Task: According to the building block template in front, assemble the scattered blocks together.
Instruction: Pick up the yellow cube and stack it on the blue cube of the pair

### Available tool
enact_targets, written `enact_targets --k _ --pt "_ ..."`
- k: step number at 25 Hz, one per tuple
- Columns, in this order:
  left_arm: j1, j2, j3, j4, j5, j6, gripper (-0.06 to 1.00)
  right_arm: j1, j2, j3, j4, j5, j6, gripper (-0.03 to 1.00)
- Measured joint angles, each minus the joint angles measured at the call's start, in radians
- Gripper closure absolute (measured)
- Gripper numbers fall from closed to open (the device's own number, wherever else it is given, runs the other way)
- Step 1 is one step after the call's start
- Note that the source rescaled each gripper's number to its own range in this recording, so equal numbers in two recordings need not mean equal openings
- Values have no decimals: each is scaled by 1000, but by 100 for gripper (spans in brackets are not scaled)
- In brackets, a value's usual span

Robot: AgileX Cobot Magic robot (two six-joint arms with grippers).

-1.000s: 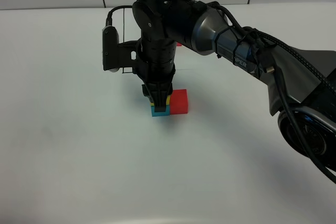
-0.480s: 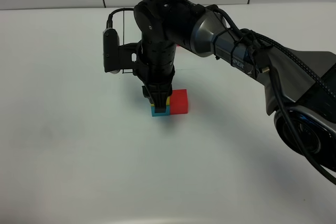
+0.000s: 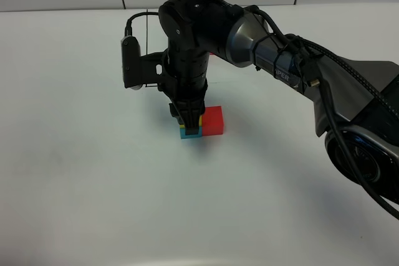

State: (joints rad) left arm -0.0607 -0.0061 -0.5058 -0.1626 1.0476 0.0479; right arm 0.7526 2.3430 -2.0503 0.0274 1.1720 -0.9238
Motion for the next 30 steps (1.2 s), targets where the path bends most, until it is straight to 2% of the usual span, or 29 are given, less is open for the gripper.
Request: enact_targets --k 23,25,30 --pt "0 0 0 0 0 0 18 -4 2 -1 5 -6 -3 95" --pt "0 0 0 0 0 0 18 -6 4 -1 6 -12 -3 91" --pt "0 0 0 0 0 0 18 -9 21 -1 2 -11 -3 68"
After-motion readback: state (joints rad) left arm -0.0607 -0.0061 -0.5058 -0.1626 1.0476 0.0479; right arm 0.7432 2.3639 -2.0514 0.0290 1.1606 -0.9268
